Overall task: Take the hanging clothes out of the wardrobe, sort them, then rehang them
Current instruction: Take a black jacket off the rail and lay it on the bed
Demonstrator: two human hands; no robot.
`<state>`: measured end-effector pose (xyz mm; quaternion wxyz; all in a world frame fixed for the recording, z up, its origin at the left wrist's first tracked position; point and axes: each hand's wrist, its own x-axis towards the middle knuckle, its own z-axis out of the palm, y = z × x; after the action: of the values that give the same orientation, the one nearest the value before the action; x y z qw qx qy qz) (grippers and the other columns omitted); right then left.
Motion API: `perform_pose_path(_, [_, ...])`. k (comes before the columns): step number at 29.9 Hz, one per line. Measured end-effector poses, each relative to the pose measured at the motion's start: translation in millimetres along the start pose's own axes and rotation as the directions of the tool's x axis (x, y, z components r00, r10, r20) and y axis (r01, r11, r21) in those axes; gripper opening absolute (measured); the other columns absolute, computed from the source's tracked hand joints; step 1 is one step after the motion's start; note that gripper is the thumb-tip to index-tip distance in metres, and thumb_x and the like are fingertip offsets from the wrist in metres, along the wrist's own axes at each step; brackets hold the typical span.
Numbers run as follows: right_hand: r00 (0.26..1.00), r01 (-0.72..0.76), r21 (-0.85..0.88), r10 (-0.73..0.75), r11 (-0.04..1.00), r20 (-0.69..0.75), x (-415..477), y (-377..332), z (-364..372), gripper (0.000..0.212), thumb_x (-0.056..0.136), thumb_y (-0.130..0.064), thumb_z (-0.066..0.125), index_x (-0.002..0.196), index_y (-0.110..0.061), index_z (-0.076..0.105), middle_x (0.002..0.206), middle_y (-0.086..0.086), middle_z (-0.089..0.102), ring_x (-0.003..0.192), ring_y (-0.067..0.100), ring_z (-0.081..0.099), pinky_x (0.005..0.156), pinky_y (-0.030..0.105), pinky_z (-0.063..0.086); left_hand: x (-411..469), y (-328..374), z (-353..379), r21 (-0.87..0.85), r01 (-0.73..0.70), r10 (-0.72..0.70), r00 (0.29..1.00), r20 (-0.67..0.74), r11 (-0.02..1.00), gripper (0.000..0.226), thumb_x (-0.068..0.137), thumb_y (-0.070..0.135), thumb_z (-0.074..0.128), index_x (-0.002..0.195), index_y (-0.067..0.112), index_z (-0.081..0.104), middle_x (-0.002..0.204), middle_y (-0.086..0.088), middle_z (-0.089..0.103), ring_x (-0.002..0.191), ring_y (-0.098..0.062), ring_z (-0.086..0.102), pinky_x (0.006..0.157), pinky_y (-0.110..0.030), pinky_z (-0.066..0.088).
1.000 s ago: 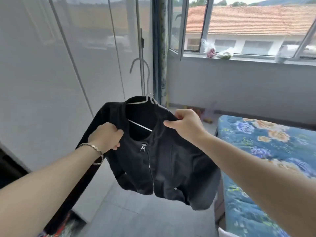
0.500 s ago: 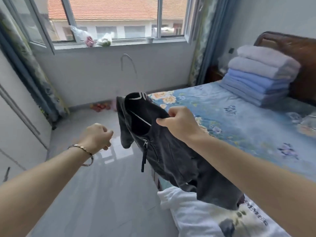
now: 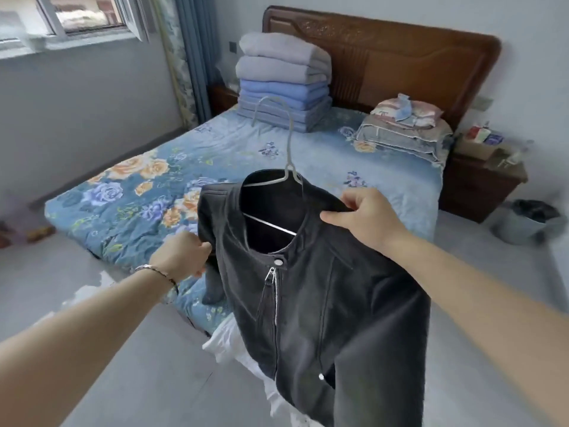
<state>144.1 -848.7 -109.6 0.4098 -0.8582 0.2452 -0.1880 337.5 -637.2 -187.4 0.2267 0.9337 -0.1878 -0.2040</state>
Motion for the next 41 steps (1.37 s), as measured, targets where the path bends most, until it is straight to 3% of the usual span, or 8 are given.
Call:
perform_pose_path(3, [0.993,-0.078,-0.031,0.075,0.996,-0.086,24.2,67.2,-23.6,0.049,0.077,-0.016,0.074,0.053,-0.015,0.032,0.056,0.0,0.026,0.056,0.014,0.025,0.056,0.028,0.02,18.7,29.3,32.8,0.081,-0.03,0.023,0.996,0.088,0.996,0.033,0.091,0.014,0.043,0.076,-0.006,0.065,0.076,-0.013,0.073,0.071,-0.025,0.066,0.077,-0.037,0.056])
perform_pose_path(7, [0.968,-0.204,-0.092,0.188,0.975,-0.166,59.7,172.0,-34.6,0.053,0.078,-0.015,0.074,0.052,-0.018,0.027,0.054,-0.004,0.025,0.053,0.012,0.023,0.051,0.022,0.023,56.1,61.0,83.2,0.111,0.0,-0.017,0.989,0.147,0.994,0.039,0.092,0.016,0.04,0.062,0.004,0.062,0.066,-0.009,0.072,0.066,-0.021,0.07,0.055,-0.023,0.048])
perform_pose_path(12, [0.926,-0.353,-0.16,0.32,0.922,-0.198,120.3,294.5,-33.0,0.046,0.082,-0.023,0.069,0.058,-0.019,0.031,0.057,-0.002,0.032,0.065,0.022,0.035,0.06,0.032,0.027,113.6,103.3,138.7,0.154,0.096,-0.13,0.965,0.229,0.983,0.036,0.085,0.011,0.04,0.054,0.008,0.057,0.054,-0.003,0.066,0.063,-0.021,0.068,0.059,-0.021,0.047])
perform_pose_path(17, [0.933,-0.225,-0.733,0.359,0.642,0.029,170.1,377.8,-7.9,0.027,0.09,-0.034,0.058,0.1,-0.009,0.061,0.103,0.016,0.065,0.106,0.032,0.054,0.081,0.035,0.04,161.8,123.3,193.0,0.163,0.128,-0.164,0.959,0.232,0.978,0.028,0.085,0.012,0.043,0.062,0.005,0.057,0.076,-0.014,0.072,0.078,-0.029,0.069,0.079,-0.035,0.055])
perform_pose_path(27, [0.765,-0.492,-0.769,0.625,0.409,-0.157,228.2,463.5,14.5,0.038,0.094,-0.001,0.038,0.132,-0.009,0.04,0.131,0.016,0.041,0.112,0.037,0.053,0.086,0.04,0.045,227.5,126.9,255.9,0.186,0.216,-0.256,0.94,0.226,0.958,0.023,0.084,0.017,0.045,0.064,0.008,0.052,0.083,-0.012,0.07,0.083,-0.029,0.065,0.078,-0.031,0.051])
perform_pose_path(29, [0.77,-0.405,-0.82,0.634,0.404,-0.068,232.5,463.4,18.4,0.038,0.093,-0.002,0.039,0.13,-0.009,0.04,0.133,0.015,0.039,0.117,0.035,0.049,0.091,0.04,0.043,233.2,128.2,255.7,0.194,0.227,-0.269,0.936,0.227,0.954,0.022,0.085,0.017,0.045,0.066,0.009,0.052,0.085,-0.013,0.07,0.083,-0.029,0.066,0.078,-0.031,0.051])
perform_pose_path(33, [0.749,-0.01,-0.832,0.556,0.554,0.361,244.5,425.2,43.6,0.032,0.091,-0.006,0.041,0.119,-0.014,0.053,0.127,0.009,0.05,0.118,0.028,0.05,0.092,0.034,0.043,235.3,126.9,241.0,0.18,0.233,-0.269,0.94,0.208,0.956,0.022,0.087,0.017,0.042,0.072,0.008,0.057,0.098,-0.014,0.07,0.088,-0.029,0.066,0.081,-0.03,0.051])
perform_pose_path(41, [0.467,0.441,-0.57,0.364,0.694,0.805,243.7,233.2,142.5,0.023,0.091,-0.015,0.041,0.106,-0.011,0.058,0.12,0.011,0.059,0.092,0.027,0.051,0.076,0.031,0.04,183.1,87.0,153.5,0.151,0.296,-0.306,0.95,0.052,0.943,0.022,0.089,0.024,0.045,0.069,0.016,0.045,0.081,-0.005,0.056,0.077,-0.026,0.053,0.066,-0.026,0.038])
